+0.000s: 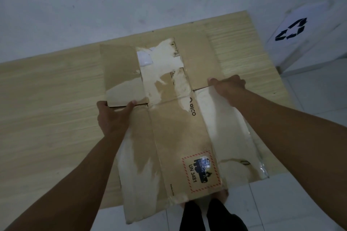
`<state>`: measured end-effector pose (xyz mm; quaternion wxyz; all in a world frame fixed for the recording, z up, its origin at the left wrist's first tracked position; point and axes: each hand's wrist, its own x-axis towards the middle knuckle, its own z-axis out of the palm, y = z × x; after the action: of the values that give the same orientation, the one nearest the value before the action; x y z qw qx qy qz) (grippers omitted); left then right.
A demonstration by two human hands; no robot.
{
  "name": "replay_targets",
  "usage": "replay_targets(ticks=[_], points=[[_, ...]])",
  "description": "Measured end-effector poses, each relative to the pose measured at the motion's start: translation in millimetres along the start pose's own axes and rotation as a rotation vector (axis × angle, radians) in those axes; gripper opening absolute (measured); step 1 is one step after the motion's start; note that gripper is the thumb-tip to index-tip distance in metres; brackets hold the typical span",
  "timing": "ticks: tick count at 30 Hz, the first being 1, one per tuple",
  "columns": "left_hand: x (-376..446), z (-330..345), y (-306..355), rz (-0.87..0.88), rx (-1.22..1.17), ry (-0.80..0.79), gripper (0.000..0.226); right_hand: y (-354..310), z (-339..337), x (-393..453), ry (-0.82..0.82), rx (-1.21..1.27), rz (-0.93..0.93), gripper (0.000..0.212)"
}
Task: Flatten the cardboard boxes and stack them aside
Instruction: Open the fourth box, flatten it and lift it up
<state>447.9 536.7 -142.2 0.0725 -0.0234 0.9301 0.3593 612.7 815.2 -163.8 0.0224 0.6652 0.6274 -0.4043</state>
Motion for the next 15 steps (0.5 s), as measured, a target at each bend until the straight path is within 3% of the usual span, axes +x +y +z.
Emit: replay_targets(ticks=[9,13,15], points=[[5.4,-36.4,10.4,0.142,-0.141,0.050,0.070,3.9,-14.4,-5.3,-0.201,0.296,-0.060,0.066],[13.4,-65.9,18.9,0.234,-0.152,0.082,0.069,3.6,-16.9,-19.5,-0.379,0.442,0.006,0.081],[17.4,-79.5,21.4,0.259,-0.135,0.097,0.068,2.4,-13.7,-32.9,-0.453,0.478,-0.046,0.071]])
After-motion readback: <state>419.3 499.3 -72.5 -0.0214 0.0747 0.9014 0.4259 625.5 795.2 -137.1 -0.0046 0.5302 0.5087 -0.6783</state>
